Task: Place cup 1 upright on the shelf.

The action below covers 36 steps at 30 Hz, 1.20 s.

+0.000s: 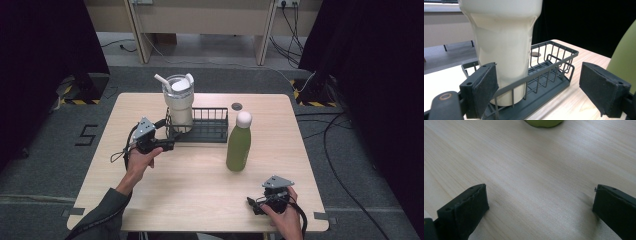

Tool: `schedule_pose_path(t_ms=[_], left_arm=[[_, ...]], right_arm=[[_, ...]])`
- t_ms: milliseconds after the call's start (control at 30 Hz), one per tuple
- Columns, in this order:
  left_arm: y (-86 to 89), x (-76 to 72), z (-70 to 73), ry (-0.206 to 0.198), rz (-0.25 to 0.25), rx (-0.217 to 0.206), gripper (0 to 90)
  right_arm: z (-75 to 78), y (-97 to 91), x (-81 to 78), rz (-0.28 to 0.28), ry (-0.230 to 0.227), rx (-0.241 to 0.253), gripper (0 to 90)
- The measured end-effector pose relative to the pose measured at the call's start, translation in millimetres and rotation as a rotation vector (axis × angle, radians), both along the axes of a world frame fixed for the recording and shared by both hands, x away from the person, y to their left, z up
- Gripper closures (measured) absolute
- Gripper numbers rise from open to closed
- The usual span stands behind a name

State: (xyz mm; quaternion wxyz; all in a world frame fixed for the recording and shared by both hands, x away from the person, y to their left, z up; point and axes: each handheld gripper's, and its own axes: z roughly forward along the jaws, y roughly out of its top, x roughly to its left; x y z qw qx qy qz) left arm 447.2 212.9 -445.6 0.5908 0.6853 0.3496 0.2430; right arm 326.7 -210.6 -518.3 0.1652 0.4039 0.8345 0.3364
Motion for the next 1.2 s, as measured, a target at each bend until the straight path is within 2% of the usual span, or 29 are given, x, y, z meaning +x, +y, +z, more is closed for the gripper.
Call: schedule_pose_path(t_ms=[400, 667, 833, 1167, 1200], left_arm=[[6.0, -18.6, 1.7, 0.002, -0.019, 0.023, 14.5], [10.2, -32.7, -6.0, 0.012, -0.035, 0.021, 14.5], [10.6, -42.4, -10.6, 0.014, -0.055, 0.048, 14.5], [13.6, -56.5, -21.1, 0.036, -0.076, 0.073, 14.5], [14.4, -60.0, -25.5, 0.043, -0.079, 0.092, 14.5]], right_arm=[[0.0, 0.0, -0.1, 0.0, 0.001, 0.0, 0.2], [0.0, 0.0, 0.0, 0.0, 0.0, 0.0, 0.2], [0.0, 0.0, -0.1, 0.0, 0.0, 0.0, 0.2], [0.0, 0.0, -0.1, 0.0, 0.0, 0.0, 0.2], [0.0, 0.0, -0.1, 0.0, 0.0, 0.0, 0.2]])
